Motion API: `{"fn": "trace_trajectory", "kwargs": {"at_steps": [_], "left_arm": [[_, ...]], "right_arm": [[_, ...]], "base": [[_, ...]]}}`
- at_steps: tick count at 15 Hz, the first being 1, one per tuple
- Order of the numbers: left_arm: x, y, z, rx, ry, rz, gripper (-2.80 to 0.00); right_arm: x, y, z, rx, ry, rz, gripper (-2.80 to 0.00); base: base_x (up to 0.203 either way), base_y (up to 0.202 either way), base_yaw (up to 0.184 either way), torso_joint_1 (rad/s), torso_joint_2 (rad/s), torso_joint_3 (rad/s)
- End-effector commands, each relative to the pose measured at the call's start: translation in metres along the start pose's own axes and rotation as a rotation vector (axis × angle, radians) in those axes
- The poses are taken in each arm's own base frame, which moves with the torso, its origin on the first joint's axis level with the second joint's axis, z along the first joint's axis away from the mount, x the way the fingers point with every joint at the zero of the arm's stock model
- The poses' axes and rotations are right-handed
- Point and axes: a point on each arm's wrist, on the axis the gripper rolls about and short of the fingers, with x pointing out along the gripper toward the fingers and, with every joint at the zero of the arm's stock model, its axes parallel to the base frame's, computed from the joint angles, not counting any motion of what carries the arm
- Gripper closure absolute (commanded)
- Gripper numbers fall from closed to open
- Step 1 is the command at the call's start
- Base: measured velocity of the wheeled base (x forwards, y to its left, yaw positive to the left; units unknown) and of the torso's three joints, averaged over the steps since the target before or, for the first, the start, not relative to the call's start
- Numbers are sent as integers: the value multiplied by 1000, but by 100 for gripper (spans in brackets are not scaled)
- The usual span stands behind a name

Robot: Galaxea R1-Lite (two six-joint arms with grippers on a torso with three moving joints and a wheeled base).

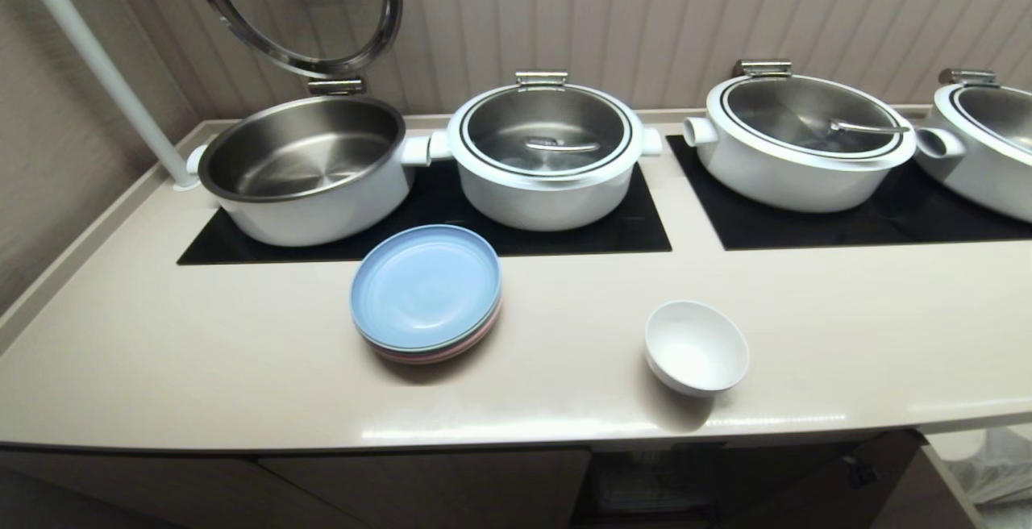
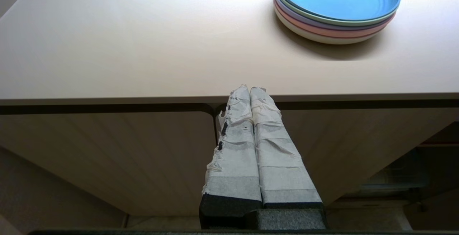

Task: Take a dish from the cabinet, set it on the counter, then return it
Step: Pick up the bowl from the table

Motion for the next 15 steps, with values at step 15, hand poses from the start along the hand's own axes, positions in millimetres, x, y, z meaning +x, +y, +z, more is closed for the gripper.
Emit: {"fn": "trace_trajectory", "kwargs": {"at_steps": [15], "left_arm": [[0,0,0,0,-1,-2,0]], "right_arm": [[0,0,0,1,2,0,0]], "base": [[0,0,0,0,0,0]]}}
